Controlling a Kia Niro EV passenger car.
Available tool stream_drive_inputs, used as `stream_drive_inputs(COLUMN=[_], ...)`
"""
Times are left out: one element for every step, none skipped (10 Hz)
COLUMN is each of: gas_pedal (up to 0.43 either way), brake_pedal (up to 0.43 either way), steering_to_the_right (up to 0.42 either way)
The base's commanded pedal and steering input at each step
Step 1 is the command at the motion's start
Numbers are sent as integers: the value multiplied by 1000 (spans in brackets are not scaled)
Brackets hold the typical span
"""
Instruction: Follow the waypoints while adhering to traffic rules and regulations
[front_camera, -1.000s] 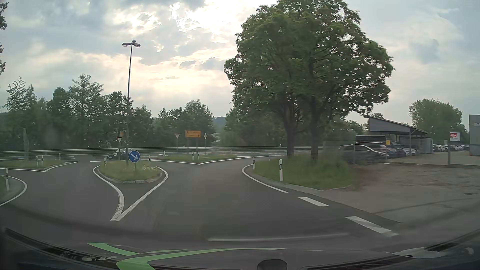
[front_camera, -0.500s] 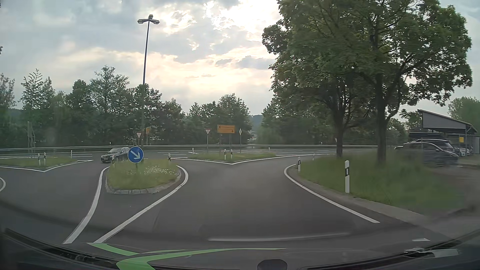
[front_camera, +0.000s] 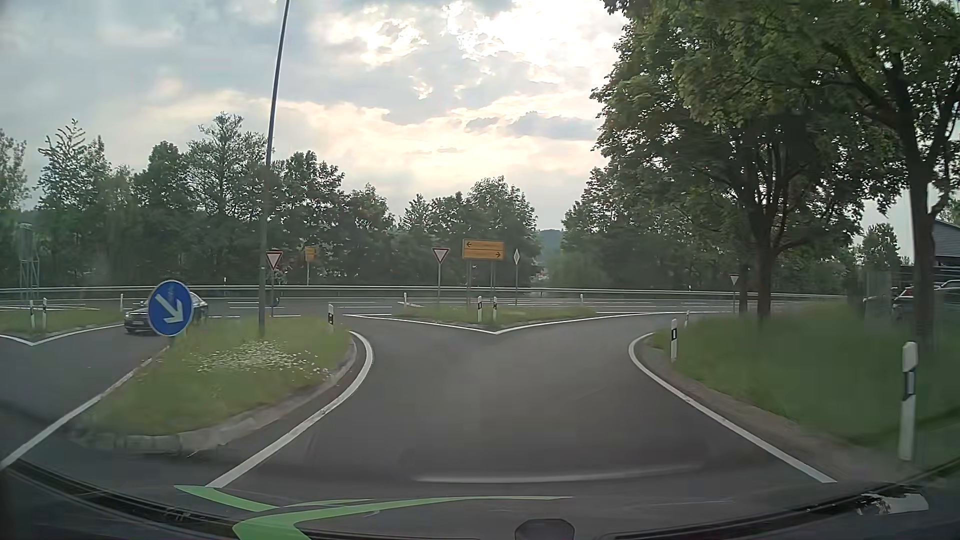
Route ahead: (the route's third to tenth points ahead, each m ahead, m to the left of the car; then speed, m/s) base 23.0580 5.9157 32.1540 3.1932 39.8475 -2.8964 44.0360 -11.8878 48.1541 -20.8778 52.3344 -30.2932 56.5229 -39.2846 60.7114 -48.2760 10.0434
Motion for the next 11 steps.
stream_drive_inputs(gas_pedal=[67, 67, 67, 67, 67, 67, 67, 67, 67, 67, 67], brake_pedal=[0, 0, 0, 0, 0, 0, 0, 0, 0, 0, 0], steering_to_the_right=[-5, 5, 21, 31, 44, 53, 63, 73, 80, 90, 99])
